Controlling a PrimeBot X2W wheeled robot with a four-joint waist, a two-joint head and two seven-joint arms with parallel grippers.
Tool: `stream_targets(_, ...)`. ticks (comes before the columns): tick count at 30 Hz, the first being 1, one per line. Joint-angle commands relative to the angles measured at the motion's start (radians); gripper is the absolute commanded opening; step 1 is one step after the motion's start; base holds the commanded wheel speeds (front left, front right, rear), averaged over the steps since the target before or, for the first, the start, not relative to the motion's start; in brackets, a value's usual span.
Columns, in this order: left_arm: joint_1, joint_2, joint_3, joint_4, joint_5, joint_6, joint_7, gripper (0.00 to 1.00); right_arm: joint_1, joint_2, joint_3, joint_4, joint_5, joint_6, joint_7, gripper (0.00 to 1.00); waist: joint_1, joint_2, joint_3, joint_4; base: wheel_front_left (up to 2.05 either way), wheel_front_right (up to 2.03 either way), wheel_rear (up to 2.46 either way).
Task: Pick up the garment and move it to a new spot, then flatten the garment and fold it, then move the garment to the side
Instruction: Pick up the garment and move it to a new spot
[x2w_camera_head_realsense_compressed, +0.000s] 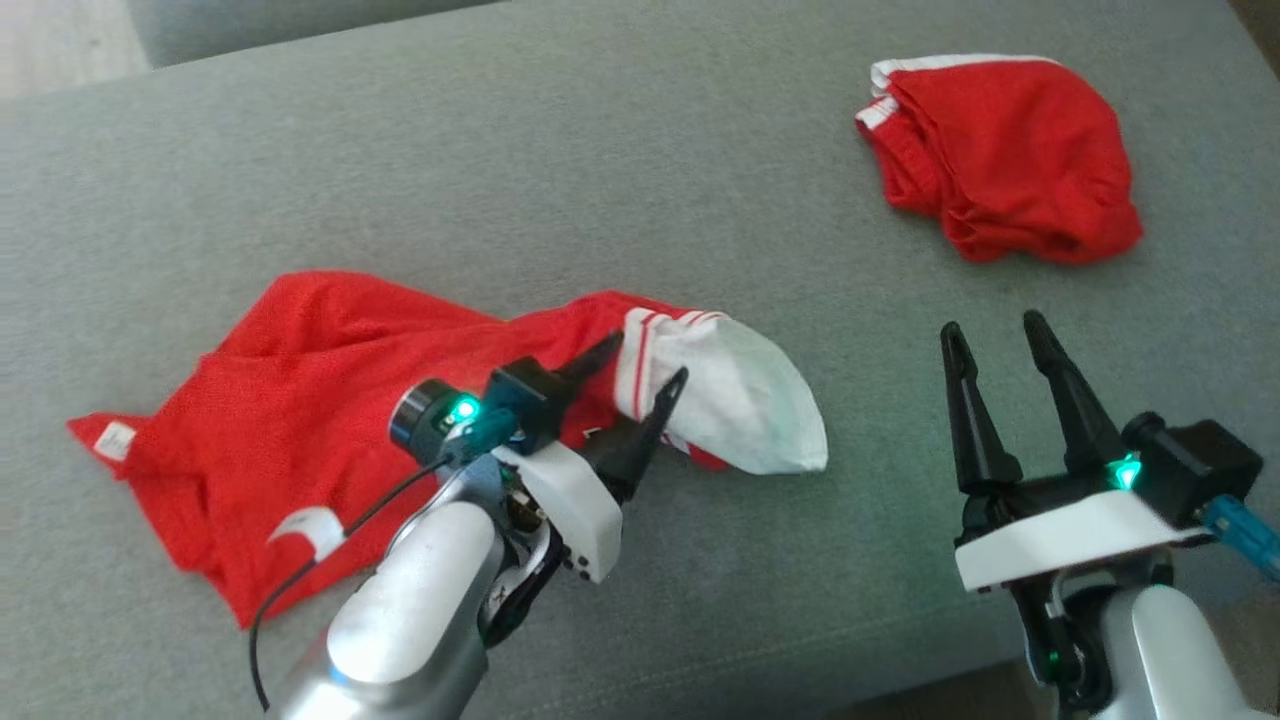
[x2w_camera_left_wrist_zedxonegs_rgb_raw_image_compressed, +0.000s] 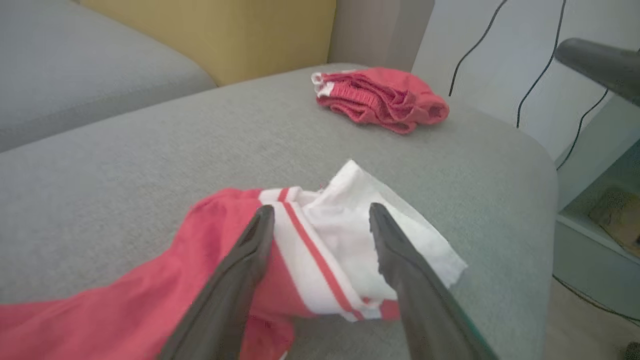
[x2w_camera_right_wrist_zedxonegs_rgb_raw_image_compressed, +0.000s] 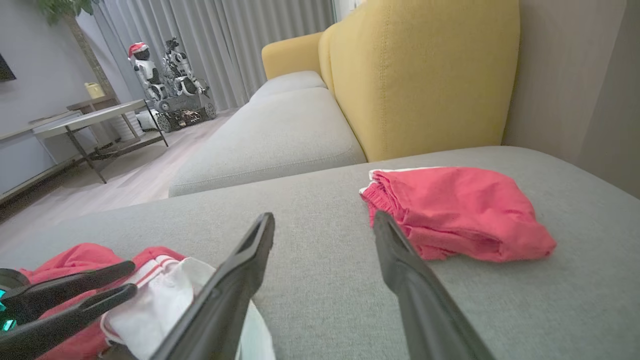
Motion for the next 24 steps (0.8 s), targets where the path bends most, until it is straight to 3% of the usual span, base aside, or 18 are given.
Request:
stream_targets(1, -0.032, 0.008, 0.046, -0.052, -0.005, 0.021, -0.036, 1.0, -0.032, -0.003, 0.017, -0.03, -0.006, -0.001, -0.01, 1.0, 0.0, 0.0, -0.018, 0.024, 0.0, 0.0, 0.0)
stream_targets(9, 0.037, 0.061, 0.177, -0.168, -0.023, 0.156, -0.118, 1.0, -0.022, -0.003, 0.008, -0.03, -0.026, -0.001, 0.007, 1.0, 0.0, 0.0, -0.074, 0.101, 0.0, 0.0, 0.0)
stream_targets(18, 0.145, 0.142, 0.312, -0.248, -0.046, 0.264, -0.137, 1.0, 0.006, -0.003, -0.011, -0.044, -0.043, -0.001, 0.034, 1.0, 0.0, 0.0, -0.122, 0.16, 0.0, 0.0, 0.0)
stream_targets(24, 0.237, 0.196, 0.382, -0.283, -0.064, 0.308, -0.141, 1.0, 0.027, -0.003, -0.025, -0.055, -0.052, -0.001, 0.052, 1.0, 0.0, 0.0, -0.15, 0.188, 0.0, 0.0, 0.0)
